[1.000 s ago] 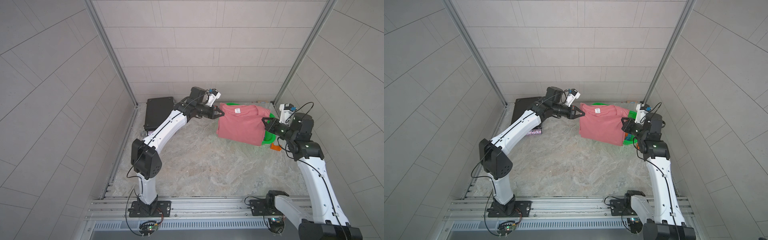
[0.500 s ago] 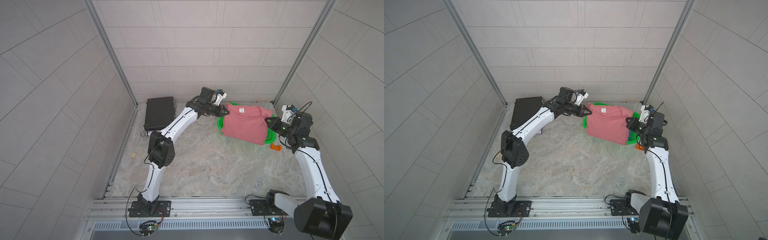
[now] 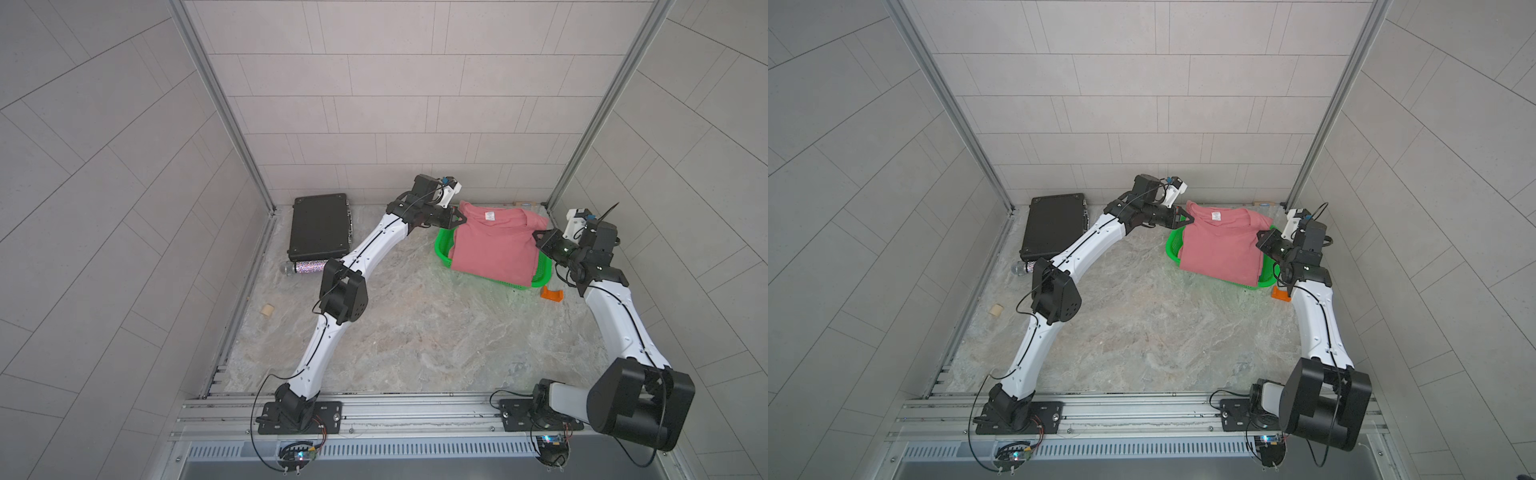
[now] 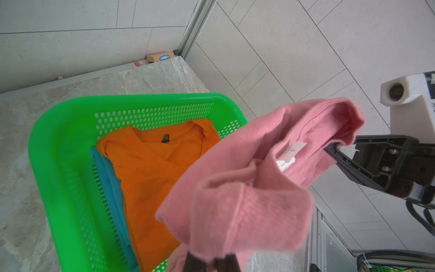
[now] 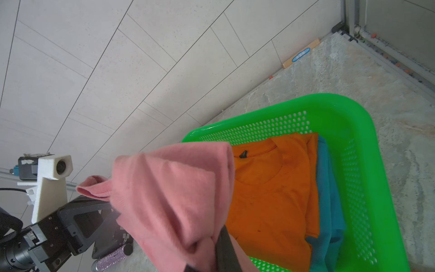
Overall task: Put the folded t-shirts into the basket
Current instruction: Place the T-shirt in the bin.
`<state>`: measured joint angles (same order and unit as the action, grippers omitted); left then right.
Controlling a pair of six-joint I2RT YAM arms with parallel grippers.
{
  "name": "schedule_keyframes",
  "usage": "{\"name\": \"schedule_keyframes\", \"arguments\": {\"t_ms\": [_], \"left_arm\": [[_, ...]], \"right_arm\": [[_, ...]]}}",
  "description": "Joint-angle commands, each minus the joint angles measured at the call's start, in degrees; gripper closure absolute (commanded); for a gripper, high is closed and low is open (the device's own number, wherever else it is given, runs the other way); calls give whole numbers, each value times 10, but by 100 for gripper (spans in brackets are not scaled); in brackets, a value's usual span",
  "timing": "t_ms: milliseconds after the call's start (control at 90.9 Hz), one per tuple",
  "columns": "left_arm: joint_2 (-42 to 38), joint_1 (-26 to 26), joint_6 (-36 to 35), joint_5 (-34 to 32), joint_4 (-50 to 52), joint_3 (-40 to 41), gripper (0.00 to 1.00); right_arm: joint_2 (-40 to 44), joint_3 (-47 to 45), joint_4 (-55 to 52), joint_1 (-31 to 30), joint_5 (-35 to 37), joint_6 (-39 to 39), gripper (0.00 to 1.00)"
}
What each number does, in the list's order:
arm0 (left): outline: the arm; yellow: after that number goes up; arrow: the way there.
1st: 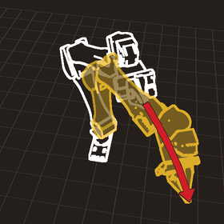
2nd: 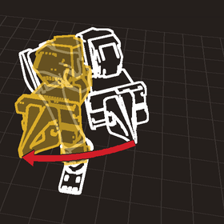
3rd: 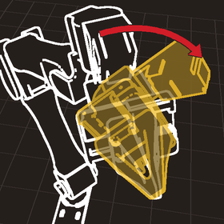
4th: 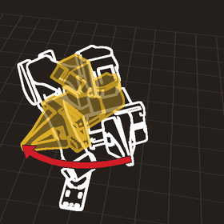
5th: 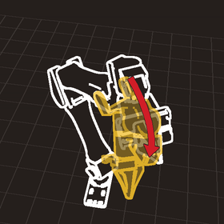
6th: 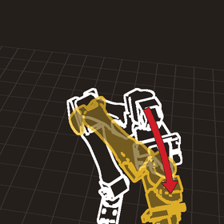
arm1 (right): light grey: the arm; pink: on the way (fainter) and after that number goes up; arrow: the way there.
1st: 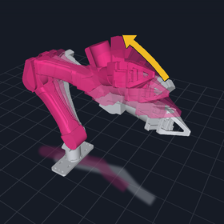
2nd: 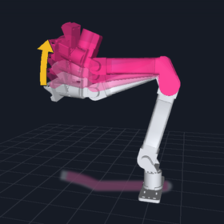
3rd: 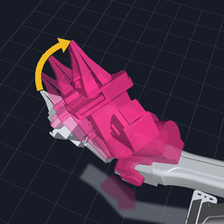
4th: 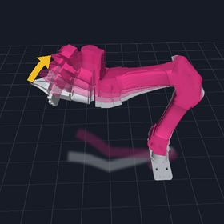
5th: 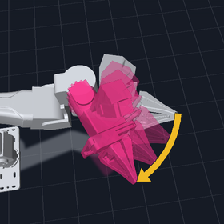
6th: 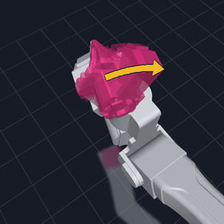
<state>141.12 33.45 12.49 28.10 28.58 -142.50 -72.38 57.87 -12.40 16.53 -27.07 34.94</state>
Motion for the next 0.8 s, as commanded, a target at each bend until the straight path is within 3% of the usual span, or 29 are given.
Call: {"name": "schedule_keyframes", "arguments": {"t_ms": [0,792], "left_arm": [[29,2,-4,-7,-20,-44,100],[117,8,45,-98,-78,-100,98]], "right_arm": [[-25,6,45,9,8,11,100],[-169,35,114,33,-29,19,100]]}}
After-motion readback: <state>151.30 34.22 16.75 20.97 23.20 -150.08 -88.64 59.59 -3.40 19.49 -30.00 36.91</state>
